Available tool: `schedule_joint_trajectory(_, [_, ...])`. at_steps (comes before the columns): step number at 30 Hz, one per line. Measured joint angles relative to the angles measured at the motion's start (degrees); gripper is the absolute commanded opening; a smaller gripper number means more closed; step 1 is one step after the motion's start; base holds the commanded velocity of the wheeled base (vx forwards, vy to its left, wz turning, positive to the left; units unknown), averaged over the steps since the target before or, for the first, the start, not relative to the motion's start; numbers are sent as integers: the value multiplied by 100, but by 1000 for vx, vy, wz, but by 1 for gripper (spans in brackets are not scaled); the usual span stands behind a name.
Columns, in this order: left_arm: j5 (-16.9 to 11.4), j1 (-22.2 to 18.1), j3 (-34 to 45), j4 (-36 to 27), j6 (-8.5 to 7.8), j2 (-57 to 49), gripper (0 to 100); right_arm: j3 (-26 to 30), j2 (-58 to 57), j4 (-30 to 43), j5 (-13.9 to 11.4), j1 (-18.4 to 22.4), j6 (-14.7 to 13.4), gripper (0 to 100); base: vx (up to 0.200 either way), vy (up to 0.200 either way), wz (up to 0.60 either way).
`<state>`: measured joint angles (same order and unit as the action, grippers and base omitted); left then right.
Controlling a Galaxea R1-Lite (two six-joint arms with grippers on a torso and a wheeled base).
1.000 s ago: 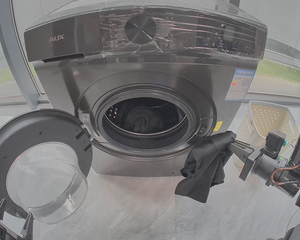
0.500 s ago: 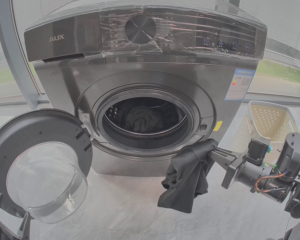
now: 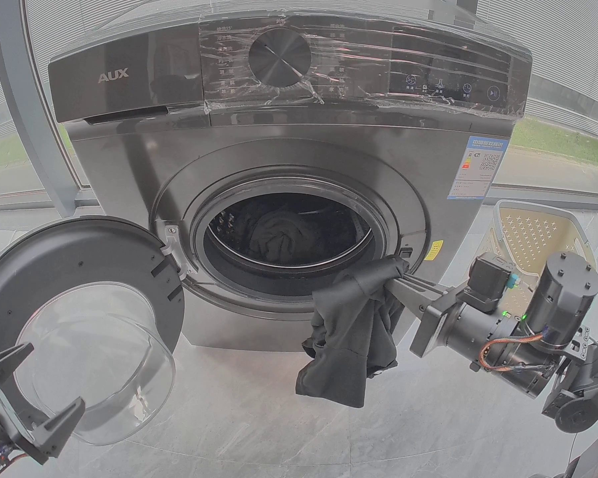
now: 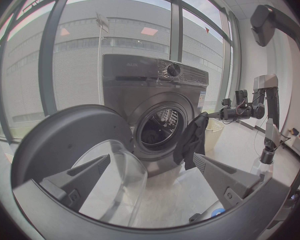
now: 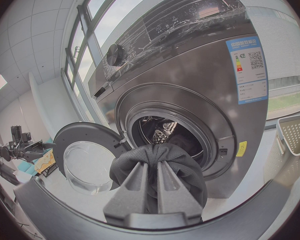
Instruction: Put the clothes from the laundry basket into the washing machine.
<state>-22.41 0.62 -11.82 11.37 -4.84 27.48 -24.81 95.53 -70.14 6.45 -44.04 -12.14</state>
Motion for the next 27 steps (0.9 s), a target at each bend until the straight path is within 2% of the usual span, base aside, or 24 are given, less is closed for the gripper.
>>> schedule_joint_trajectory(2, [-41,179,-44,414,9,586,100,-123,152,-107,48,-16,-15,0,0,0,0])
schedule_joint_trajectory(5, [79,527,-94,978,30,1301,100,-278,332,-208,96,-27,-28,0,0,0,0])
schedule_joint_trajectory(10, [590,1425,-212,2092,167,2690,100,-578,624,-327,157,-20,-39,0,0,0,0])
schedule_joint_trajectory(14, [853,1932,-319,2766,241,3672,100,-779,800,-371,169,-5,-46,0,0,0,0])
schedule_joint_trajectory(17, [961,2196,-421,3301,282,4404,100,-939,919,-375,143,2,-46,0,0,0,0])
schedule_joint_trajectory(27, [1042,2598,-571,4728,358,6203,100,-1593,1256,-356,74,26,-46,0,0,0,0])
